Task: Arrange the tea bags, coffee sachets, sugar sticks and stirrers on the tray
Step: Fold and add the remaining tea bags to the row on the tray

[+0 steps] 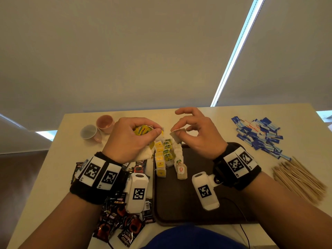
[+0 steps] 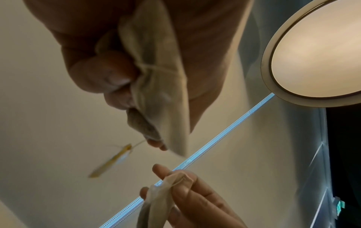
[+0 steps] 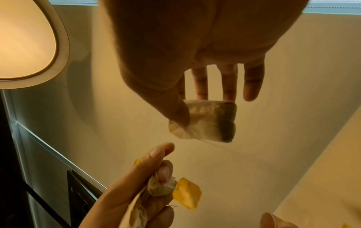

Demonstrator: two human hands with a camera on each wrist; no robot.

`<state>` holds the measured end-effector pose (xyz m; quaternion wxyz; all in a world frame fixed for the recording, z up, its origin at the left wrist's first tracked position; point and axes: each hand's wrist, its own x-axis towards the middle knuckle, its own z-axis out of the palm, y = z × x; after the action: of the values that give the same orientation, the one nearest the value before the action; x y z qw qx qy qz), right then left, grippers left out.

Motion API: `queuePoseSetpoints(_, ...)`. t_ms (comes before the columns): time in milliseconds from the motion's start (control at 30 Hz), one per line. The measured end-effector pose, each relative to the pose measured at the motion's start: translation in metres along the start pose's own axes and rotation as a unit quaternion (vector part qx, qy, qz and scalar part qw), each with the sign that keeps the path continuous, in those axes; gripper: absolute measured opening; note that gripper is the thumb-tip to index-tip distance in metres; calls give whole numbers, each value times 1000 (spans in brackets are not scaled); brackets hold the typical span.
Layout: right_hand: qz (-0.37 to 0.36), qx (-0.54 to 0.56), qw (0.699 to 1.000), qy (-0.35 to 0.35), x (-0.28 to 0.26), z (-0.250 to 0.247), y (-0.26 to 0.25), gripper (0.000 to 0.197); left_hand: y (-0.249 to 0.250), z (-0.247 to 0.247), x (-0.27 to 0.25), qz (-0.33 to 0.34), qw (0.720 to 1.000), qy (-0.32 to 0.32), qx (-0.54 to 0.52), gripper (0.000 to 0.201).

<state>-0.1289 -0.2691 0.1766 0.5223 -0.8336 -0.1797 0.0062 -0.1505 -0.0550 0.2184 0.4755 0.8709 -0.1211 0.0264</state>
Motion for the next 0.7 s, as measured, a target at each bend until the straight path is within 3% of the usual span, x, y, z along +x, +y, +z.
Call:
queuePoseSetpoints(300, -39, 108, 993, 9, -3, 3, -4, 23, 2, 6, 3, -8, 999, -38, -8, 7)
queuePoseSetpoints(533, -30, 196, 980, 18, -3, 5, -6, 9, 10, 5, 5, 21, 999, -33, 5, 7)
queuePoseSetpoints(633, 14, 269, 963, -4, -3, 11, -3, 27, 16, 0, 11, 34, 998, -31, 35, 8)
queuePoseSetpoints(700, 60, 315, 945, -63, -4, 16, 3, 42, 16, -5, 17, 38, 997, -44, 40, 7)
